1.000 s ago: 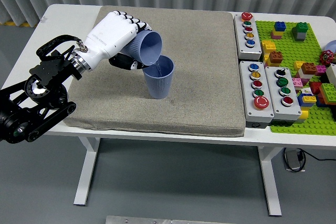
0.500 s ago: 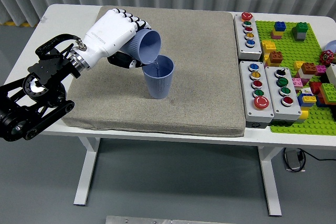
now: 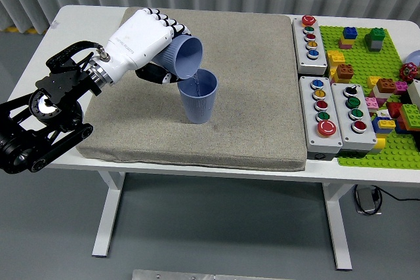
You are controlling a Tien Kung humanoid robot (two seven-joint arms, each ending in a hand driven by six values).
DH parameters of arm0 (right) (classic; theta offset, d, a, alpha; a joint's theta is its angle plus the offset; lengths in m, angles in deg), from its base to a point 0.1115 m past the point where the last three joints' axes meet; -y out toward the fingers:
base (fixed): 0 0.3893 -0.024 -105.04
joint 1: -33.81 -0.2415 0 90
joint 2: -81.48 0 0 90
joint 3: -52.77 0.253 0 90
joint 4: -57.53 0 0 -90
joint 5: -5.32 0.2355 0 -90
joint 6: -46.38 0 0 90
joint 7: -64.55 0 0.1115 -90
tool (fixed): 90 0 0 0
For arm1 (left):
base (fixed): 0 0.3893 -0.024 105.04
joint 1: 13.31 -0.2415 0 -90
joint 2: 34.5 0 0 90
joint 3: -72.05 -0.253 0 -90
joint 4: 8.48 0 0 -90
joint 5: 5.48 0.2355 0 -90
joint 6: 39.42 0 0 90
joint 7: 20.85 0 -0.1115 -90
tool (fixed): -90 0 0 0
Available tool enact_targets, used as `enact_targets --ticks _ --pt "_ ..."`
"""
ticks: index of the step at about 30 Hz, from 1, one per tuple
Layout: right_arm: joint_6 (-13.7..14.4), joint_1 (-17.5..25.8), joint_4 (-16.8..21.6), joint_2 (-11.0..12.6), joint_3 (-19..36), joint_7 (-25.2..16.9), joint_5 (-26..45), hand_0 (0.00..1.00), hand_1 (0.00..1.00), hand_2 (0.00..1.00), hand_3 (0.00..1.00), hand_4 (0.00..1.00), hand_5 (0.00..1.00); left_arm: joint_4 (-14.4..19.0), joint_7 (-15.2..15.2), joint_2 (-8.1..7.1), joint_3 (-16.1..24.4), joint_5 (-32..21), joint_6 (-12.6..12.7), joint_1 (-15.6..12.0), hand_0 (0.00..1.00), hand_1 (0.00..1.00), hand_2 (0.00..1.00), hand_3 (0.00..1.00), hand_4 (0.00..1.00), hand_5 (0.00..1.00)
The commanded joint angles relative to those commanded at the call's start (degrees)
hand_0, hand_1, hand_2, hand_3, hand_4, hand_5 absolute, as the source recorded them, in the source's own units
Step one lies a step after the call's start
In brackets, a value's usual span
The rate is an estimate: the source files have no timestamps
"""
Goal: Pick cup pour cup place
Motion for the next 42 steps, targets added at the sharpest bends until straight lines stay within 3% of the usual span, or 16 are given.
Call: enact_targets --ticks 42 --pt "0.14 -0.11 0.0 0.06 -0.16 0.03 0.35 0.698 0.689 0.645 0.628 0.002 0.389 -0.28 1.52 -2.66 -7.59 2.67 2.39 5.87 0.471 0.412 0.465 0.459 0.82 0.296"
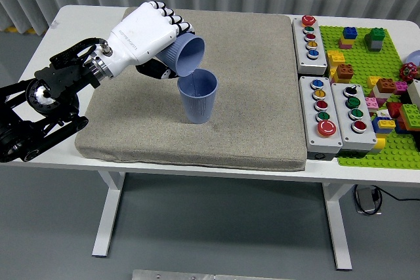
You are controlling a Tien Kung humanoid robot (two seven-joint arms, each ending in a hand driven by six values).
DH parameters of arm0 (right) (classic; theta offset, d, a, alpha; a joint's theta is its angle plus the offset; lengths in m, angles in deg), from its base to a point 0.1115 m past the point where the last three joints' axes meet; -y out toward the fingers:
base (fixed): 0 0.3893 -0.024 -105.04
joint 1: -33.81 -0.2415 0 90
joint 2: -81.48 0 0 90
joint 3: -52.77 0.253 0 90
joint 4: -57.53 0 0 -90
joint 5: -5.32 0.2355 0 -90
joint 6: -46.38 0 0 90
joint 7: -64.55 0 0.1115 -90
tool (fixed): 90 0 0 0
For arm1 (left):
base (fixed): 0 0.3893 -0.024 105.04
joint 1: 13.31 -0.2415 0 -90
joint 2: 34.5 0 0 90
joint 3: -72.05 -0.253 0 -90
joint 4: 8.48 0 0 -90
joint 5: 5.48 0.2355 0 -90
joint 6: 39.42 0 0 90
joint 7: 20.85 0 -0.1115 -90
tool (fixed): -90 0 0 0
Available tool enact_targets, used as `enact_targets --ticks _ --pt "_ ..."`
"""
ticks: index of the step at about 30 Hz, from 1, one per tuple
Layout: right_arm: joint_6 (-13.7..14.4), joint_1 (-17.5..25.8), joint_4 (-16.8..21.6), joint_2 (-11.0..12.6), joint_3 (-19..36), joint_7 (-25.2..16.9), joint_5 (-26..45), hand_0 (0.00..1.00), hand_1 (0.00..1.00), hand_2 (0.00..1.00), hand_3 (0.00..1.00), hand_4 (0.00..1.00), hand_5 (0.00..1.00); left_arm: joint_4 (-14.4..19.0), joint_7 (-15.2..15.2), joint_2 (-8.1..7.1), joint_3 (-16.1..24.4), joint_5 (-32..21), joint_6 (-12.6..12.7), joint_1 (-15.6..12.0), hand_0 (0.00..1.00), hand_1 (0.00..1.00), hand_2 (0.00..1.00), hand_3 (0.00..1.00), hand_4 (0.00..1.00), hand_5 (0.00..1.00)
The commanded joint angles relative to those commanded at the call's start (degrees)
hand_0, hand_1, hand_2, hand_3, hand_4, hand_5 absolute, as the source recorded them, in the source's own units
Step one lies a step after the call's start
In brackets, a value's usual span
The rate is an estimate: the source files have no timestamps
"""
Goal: Pick cup pour cup place
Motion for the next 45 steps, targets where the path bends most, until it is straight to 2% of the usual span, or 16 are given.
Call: enact_targets --ticks 18,22,25,28,31,32,33,35,39,42,45 --pt "-0.03 0.39 0.04 -0.13 -0.03 0.1 -0.24 0.698 0.689 0.646 0.628 0.002 0.393 0.03 0.39 -0.04 -0.79 0.16 0.76 -0.02 0.472 0.414 0.464 0.458 0.823 0.299" --pt "0.03 0.29 0.03 -0.18 -0.05 0.11 -0.11 0.698 0.689 0.644 0.628 0.002 0.391 0.86 -0.34 -0.35 1.69 -2.79 1.07 -0.95 0.472 0.411 0.464 0.459 0.822 0.298" --pt "0.06 0.23 0.03 -0.19 -0.07 0.12 -0.02 0.698 0.689 0.644 0.628 0.002 0.391 1.82 -1.92 -0.93 4.65 -8.87 2.31 -1.93 0.472 0.411 0.464 0.459 0.822 0.298" --pt "0.09 0.2 0.03 -0.19 -0.13 0.13 0.07 0.699 0.689 0.645 0.628 0.002 0.389 2.99 -3.29 -1.64 7.81 -16.32 2.32 -2.81 0.467 0.407 0.463 0.455 0.822 0.296" --pt "0.09 0.18 0.03 -0.19 -0.13 0.12 0.1 0.699 0.689 0.645 0.628 0.002 0.389 4.31 -4.24 -2.31 10.53 -23.39 1.32 -3.81 0.467 0.407 0.463 0.455 0.822 0.296" --pt "0.08 0.24 0.03 -0.19 -0.06 0.1 0.09 0.699 0.689 0.645 0.628 0.002 0.389 5.81 -4.77 -2.68 13.12 -26.37 -0.05 -5.24 0.467 0.407 0.463 0.455 0.822 0.296" --pt "0.07 0.25 0.03 -0.19 -0.04 0.1 0.08 0.699 0.689 0.645 0.628 0.002 0.389 6.17 -4.89 -2.76 14.36 -28.61 -0.36 -5.57 0.467 0.407 0.463 0.455 0.822 0.296" --pt "0.01 0.33 0.0 -0.18 0.08 0.03 -0.12 0.698 0.69 0.645 0.628 0.002 0.392 7.8 -5.59 -2.83 17.95 -33.45 -3.18 -8.02 0.469 0.407 0.463 0.454 0.822 0.296" --pt "0.01 0.5 -0.03 -0.23 0.17 -0.08 -0.09 0.698 0.69 0.645 0.628 0.002 0.392 8.5 -8.08 -1.63 26.59 -43.13 -7.89 -13.92 0.469 0.407 0.463 0.454 0.822 0.296" --pt "-0.01 0.56 -0.03 -0.28 0.37 -0.07 -0.35 0.698 0.689 0.645 0.628 0.002 0.388 8.36 -9.24 -0.37 31.68 -50.21 -7.64 -17.69 0.47 0.406 0.465 0.453 0.824 0.298" --pt "-0.08 0.56 0.0 -0.39 0.68 0.04 -0.82 0.698 0.689 0.645 0.628 0.002 0.388 7.19 -10.26 1.72 34.65 -57.75 -6.04 -21.37 0.47 0.406 0.465 0.453 0.824 0.298"
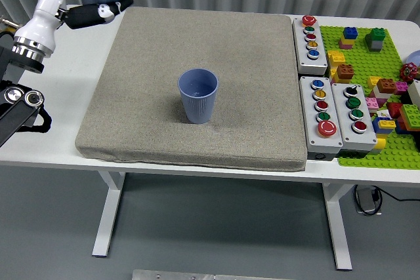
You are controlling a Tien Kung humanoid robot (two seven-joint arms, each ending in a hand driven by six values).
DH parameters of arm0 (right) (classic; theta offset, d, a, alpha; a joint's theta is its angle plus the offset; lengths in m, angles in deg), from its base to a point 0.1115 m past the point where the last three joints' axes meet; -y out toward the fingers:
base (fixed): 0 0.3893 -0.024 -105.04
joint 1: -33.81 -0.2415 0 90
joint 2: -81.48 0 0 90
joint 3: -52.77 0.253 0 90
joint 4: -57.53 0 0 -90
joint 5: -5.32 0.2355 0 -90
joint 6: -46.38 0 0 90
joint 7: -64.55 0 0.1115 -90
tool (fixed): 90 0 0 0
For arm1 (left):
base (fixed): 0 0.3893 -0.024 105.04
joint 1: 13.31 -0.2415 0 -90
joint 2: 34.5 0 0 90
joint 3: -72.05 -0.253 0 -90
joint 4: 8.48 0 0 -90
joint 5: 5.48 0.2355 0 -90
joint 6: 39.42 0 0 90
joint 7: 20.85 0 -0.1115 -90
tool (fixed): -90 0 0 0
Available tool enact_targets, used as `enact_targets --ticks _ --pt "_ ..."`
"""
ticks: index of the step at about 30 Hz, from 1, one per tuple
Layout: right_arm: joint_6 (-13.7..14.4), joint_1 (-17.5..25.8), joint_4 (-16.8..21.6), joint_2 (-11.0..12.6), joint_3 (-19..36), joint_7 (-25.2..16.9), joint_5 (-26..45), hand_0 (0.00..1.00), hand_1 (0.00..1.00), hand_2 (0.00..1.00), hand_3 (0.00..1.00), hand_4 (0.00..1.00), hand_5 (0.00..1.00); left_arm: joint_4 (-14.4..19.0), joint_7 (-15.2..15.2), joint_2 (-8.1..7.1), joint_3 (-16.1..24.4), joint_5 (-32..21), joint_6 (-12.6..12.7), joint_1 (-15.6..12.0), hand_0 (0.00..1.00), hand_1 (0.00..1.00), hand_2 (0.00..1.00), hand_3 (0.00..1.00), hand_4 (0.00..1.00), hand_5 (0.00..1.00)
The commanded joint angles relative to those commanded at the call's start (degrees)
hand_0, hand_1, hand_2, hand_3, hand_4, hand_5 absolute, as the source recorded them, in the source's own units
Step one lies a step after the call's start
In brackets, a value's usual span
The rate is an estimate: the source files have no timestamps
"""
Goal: Pick cup pour cup place
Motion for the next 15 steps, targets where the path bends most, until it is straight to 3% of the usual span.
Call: enact_targets --ticks 2,7,14,15 --pt "-0.03 0.01 0.01 -0.03 0.08 0.04 -0.16 0.698 0.689 0.644 0.627 0.002 0.39 -0.4 -0.34 0.66 0.48 -4.47 0.84 -0.92 0.477 0.407 0.468 0.455 0.822 0.301" --pt "-0.09 0.11 0.04 -0.13 0.19 0.15 -0.48 0.699 0.69 0.644 0.627 0.002 0.388 -1.39 -2.19 3.82 1.69 -15.05 6.12 -3.63 0.477 0.411 0.469 0.456 0.823 0.303" --pt "-0.21 0.48 0.01 -0.21 0.23 0.03 -0.79 0.699 0.69 0.644 0.626 0.002 0.388 -2.92 -6.34 9.92 1.67 -4.69 13.68 -6.49 0.478 0.414 0.469 0.454 0.82 0.305" --pt "-0.21 0.49 0.0 -0.21 0.22 0.03 -0.8 0.699 0.69 0.644 0.626 0.002 0.388 -3.05 -6.55 10.16 1.63 -4.33 13.94 -6.57 0.478 0.414 0.469 0.454 0.82 0.305"
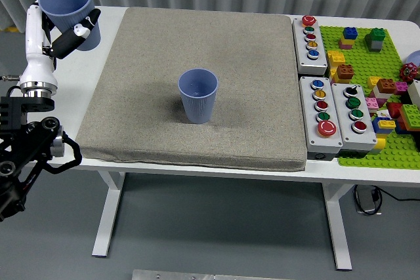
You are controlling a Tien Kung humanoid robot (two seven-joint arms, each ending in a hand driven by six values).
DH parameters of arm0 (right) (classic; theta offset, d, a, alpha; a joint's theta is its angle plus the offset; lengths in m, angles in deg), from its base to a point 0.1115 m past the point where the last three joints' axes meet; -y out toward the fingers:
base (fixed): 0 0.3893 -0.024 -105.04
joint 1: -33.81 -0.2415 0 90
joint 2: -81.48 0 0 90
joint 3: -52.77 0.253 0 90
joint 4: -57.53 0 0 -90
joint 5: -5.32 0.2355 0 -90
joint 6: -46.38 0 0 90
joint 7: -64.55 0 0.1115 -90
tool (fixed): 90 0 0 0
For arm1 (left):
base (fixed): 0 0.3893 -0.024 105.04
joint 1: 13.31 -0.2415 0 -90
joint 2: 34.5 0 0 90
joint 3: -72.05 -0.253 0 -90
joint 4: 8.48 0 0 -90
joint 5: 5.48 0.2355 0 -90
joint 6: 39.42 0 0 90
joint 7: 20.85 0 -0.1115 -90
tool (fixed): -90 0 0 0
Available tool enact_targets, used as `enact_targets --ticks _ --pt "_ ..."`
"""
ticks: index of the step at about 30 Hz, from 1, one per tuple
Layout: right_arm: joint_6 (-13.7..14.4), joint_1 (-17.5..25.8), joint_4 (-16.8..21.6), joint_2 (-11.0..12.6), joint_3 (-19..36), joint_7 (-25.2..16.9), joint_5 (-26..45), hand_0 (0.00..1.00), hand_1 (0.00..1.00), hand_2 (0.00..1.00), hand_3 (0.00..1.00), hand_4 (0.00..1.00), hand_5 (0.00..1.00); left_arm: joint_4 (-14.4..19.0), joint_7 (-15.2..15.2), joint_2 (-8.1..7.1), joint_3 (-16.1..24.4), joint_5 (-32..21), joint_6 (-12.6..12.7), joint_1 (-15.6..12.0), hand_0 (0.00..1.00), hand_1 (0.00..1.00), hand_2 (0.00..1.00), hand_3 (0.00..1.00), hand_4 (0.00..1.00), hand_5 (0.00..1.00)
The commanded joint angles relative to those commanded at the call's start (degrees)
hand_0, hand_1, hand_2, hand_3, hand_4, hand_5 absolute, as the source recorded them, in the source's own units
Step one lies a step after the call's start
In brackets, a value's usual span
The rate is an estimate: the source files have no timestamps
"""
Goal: Pick cup pour cup place
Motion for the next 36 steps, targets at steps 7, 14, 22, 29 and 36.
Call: enact_targets --ticks 7,14,22,29,36 --pt "-0.02 0.23 0.01 -0.1 0.01 0.06 -0.27 0.698 0.69 0.645 0.626 0.002 0.387 -3.52 -4.96 3.38 -2.45 -0.39 3.32 -1.92 0.48 0.418 0.468 0.456 0.818 0.306" --pt "-0.09 0.49 0.04 -0.1 0.03 0.12 -0.59 0.698 0.69 0.644 0.625 0.002 0.387 -6.55 -6.45 5.63 -6.02 -4.4 3.32 -4.42 0.483 0.428 0.469 0.455 0.813 0.314" --pt "-0.26 0.69 0.03 -0.08 0.2 0.08 -1.11 0.699 0.69 0.644 0.624 0.002 0.386 -10.3 -6.68 7.04 -9.1 -5.55 3.32 -4.44 0.482 0.423 0.47 0.454 0.808 0.319" --pt "-0.11 0.37 0.05 -0.17 0.04 0.12 -0.77 0.698 0.69 0.644 0.624 0.002 0.385 -13.93 -8.69 9.01 -10.92 -9.33 3.32 -3.17 0.489 0.439 0.474 0.455 0.802 0.317" --pt "-0.07 0.17 0.03 -0.17 -0.03 0.09 -0.58 0.698 0.69 0.645 0.624 0.002 0.384 -14.81 -9.25 9.14 -11.12 -10.67 3.32 -2.97 0.491 0.44 0.473 0.457 0.799 0.32"
